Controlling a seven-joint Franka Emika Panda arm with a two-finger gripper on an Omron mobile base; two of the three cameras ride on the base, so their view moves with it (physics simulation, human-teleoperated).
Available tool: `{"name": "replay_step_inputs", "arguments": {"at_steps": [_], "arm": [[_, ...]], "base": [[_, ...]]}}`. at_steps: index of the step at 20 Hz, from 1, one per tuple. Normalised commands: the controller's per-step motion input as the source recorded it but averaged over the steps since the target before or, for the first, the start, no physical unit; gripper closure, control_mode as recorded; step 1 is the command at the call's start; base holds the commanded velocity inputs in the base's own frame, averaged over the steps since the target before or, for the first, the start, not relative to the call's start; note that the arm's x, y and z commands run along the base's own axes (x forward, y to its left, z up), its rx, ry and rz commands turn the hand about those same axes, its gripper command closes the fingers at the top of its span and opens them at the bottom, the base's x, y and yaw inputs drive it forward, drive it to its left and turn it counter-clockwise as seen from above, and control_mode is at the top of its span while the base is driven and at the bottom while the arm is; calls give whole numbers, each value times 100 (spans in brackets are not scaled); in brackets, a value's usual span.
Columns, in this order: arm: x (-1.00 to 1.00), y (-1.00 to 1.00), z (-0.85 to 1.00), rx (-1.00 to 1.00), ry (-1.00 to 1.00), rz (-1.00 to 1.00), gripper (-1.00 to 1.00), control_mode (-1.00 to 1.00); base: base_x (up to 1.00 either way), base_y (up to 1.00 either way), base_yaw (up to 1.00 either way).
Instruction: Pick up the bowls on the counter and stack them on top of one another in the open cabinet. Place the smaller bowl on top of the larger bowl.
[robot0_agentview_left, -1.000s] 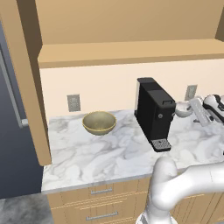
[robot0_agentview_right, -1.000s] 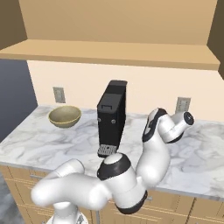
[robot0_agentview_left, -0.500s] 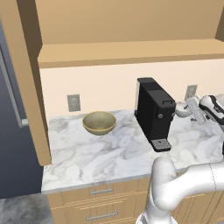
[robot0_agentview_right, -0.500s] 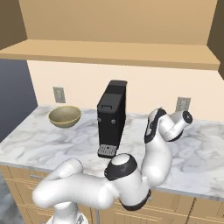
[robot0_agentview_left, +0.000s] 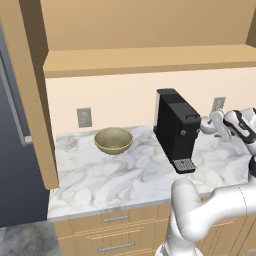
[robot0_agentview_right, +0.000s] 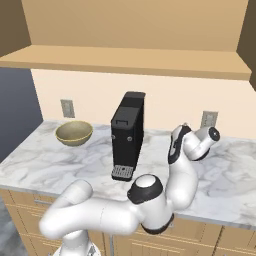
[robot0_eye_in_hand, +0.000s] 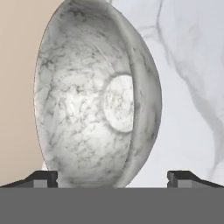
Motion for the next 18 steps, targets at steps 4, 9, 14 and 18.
{"name": "replay_step_inputs", "arguments": {"at_steps": [4, 9, 14, 18], "arm": [[34, -20, -13, 3, 0, 0, -100, -100], [37, -19, -25, 5, 3, 0, -100, -100], [7, -3, -29, 6, 4, 0, 100, -100], [0, 4, -22, 2, 10, 0, 100, -100]], "base": [[0, 0, 0], [0, 0, 0], [0, 0, 0], [0, 0, 0]]}}
